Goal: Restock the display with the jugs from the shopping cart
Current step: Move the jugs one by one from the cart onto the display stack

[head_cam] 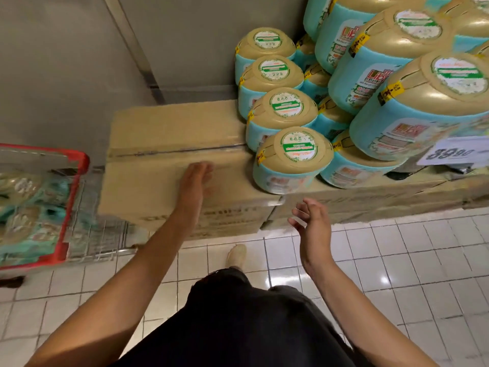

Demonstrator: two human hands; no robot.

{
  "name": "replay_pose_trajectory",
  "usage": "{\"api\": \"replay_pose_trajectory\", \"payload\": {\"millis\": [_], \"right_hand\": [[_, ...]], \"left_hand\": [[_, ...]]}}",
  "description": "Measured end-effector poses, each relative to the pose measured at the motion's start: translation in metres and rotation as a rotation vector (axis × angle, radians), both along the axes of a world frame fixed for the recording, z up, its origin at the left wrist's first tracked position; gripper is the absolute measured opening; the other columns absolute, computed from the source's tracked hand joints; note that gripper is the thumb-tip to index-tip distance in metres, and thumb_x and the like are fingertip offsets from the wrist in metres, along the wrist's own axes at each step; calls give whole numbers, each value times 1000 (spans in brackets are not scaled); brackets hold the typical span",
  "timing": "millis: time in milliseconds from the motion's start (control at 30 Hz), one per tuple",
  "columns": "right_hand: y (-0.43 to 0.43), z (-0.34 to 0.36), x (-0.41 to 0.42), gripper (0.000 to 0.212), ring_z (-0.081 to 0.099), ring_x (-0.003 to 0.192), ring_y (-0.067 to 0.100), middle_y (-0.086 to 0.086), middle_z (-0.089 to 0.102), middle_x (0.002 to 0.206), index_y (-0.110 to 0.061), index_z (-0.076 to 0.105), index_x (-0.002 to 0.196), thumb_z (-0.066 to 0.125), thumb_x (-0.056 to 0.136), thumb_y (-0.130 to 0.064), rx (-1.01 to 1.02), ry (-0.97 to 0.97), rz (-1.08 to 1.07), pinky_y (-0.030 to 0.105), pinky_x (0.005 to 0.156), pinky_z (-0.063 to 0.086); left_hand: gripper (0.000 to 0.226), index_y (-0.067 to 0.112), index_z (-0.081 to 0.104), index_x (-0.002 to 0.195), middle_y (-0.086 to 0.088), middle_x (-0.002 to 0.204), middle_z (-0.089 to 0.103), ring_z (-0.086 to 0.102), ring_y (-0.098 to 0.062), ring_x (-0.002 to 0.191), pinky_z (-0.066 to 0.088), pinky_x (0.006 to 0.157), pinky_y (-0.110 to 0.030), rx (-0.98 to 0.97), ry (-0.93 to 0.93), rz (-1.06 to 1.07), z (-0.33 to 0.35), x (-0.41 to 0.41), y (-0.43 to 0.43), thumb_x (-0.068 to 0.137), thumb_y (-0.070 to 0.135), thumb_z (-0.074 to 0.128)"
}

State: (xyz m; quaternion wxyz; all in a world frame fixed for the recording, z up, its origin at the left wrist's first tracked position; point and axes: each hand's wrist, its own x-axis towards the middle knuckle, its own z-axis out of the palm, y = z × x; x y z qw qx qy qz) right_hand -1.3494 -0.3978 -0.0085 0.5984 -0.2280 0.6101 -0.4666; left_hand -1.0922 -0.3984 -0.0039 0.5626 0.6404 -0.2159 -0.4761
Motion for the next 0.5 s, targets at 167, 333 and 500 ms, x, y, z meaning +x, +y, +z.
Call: {"api": "replay_pose_trajectory", "payload": {"millis": [167, 333, 500], "right_hand": [[57, -2, -17, 21, 64, 75, 11, 3, 65, 88, -16, 64, 104, 45, 110, -16, -80, 32, 256, 28, 70, 52], [133, -4, -9, 24, 68, 81, 12, 1, 72, 90, -19, 68, 97, 48, 108, -26, -67, 58, 617, 27, 71, 56], [213, -5, 44, 28, 66, 81, 16, 3, 70, 89, -17, 69, 96, 45, 109, -23, -10, 110, 977, 31, 69, 52]], "left_hand": [[35, 26, 69, 103, 8, 106, 72, 67, -13, 102, 52, 89, -41, -39, -90, 35, 12, -23, 132, 94, 55, 51], [48, 14, 67, 111, -2, 114, 74, 71, -19, 109, 57, 84, -34, -17, -97, 162, 9, -39, 270, 96, 57, 50], [29, 20, 68, 111, -4, 118, 73, 70, -24, 111, 59, 89, -38, 56, -97, 372, 2, -30, 410, 104, 39, 48]]}}
